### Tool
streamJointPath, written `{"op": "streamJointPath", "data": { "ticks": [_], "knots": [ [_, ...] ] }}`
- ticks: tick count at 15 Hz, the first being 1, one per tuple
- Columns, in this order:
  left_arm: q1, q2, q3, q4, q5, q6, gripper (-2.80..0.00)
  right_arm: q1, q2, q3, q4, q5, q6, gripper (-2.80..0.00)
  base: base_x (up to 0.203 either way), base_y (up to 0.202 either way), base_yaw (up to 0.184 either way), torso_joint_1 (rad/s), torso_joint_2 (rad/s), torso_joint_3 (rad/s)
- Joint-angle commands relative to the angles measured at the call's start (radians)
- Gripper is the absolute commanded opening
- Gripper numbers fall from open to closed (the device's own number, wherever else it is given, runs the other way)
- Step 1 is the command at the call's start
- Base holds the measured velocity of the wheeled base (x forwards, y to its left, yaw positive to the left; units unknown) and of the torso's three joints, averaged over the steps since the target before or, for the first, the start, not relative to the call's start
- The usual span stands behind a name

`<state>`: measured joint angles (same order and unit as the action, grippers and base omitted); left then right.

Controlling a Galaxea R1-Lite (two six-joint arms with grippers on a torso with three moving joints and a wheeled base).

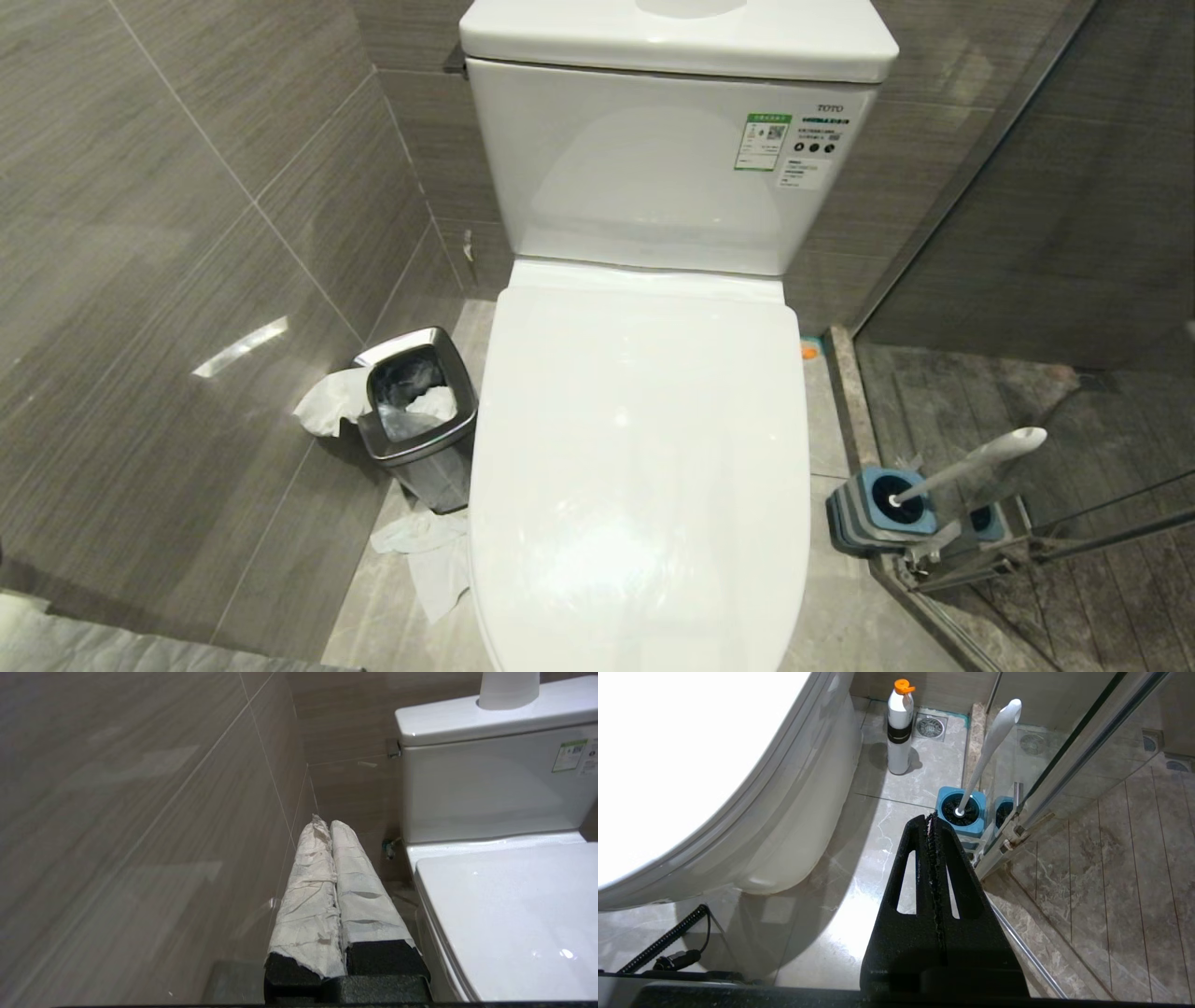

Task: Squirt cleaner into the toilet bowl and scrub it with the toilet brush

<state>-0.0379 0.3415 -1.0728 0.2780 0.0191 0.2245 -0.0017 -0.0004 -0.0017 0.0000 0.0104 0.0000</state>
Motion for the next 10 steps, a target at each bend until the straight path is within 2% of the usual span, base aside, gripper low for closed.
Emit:
{"op": "streamJointPath", "data": {
  "ticks": [1, 7, 10],
  "knots": [
    [0.038, -0.148, 0.080, 0.018, -0.006, -0.008, -2.80, 0.000, 0.000, 0.000, 0.000, 0.000, 0.000, -2.80, 0.000, 0.000, 0.000, 0.000, 0.00, 0.000],
    [0.040, -0.343, 0.295, 0.043, -0.020, -0.008, -2.80, 0.000, 0.000, 0.000, 0.000, 0.000, 0.000, -2.80, 0.000, 0.000, 0.000, 0.000, 0.00, 0.000],
    [0.040, -0.340, 0.448, -0.052, -0.024, -0.013, -2.80, 0.000, 0.000, 0.000, 0.000, 0.000, 0.000, -2.80, 0.000, 0.000, 0.000, 0.000, 0.00, 0.000]
  ]
}}
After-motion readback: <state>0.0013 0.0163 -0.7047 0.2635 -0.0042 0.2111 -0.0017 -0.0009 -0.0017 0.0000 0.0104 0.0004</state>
